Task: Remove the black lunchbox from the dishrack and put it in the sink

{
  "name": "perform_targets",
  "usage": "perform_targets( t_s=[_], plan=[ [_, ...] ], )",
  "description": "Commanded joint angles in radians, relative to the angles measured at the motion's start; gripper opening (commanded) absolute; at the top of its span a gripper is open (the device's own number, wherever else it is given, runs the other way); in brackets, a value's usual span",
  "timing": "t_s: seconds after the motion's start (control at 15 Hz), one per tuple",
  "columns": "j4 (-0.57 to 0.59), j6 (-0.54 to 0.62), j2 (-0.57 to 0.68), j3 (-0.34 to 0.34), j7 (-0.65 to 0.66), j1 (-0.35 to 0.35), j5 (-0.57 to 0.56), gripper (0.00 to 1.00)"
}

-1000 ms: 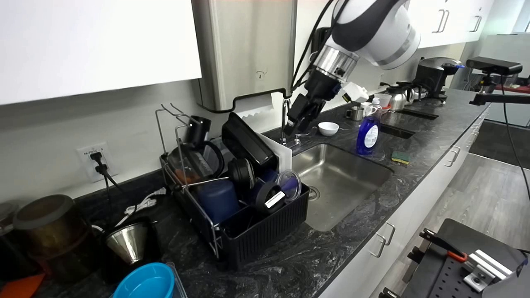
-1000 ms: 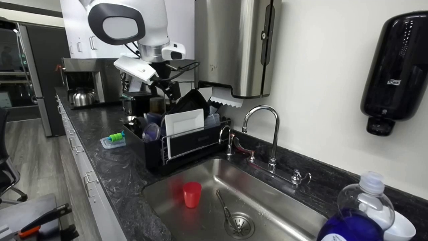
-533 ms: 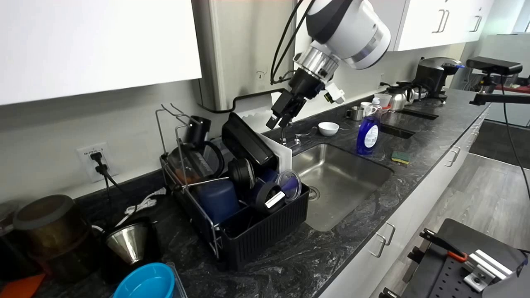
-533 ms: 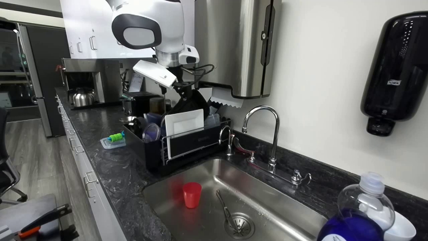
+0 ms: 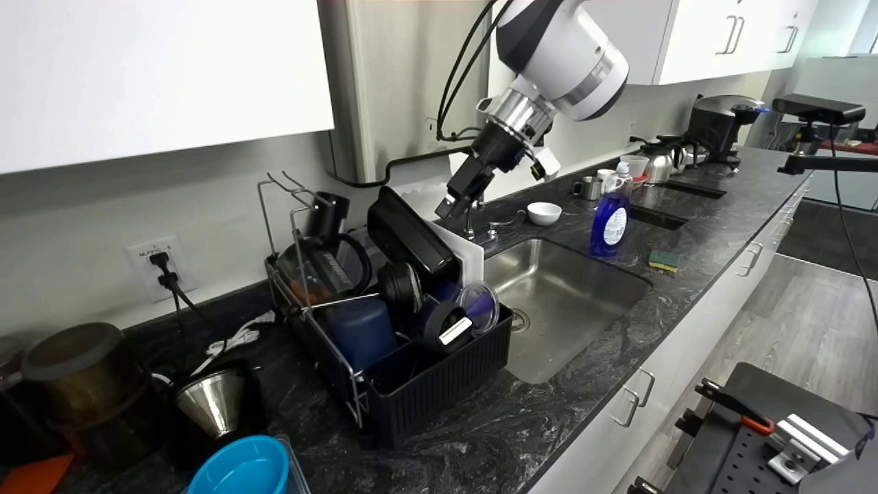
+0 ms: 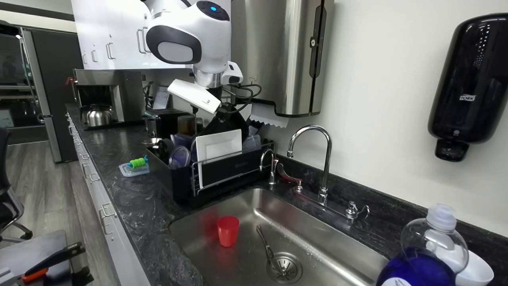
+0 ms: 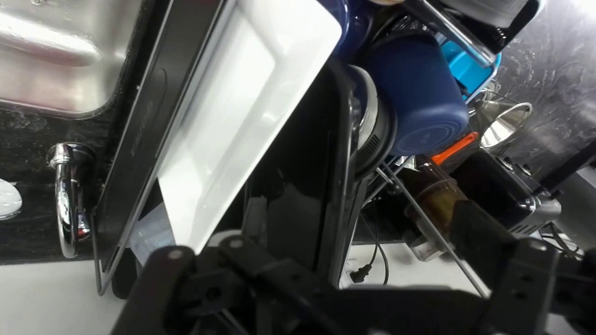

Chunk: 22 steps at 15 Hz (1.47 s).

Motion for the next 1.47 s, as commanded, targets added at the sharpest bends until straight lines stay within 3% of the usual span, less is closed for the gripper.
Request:
perform_targets(
  t_s=[0.0,0.53,1.0,1.4],
  plan=[
    [0.001,-0.002,0.000,0.040,0.003,-0.039,-0.004,1.00],
    [0.003,-0.003,0.000,0.044,0.003,-0.042,-0.004,1.00],
    [0.019,-0.013,0.013,0.069,-0.150,-0.043,0.067,1.00],
    [0.020,-0.031,0.030,0.069,-0.375,-0.056,0.216,1.00]
  ],
)
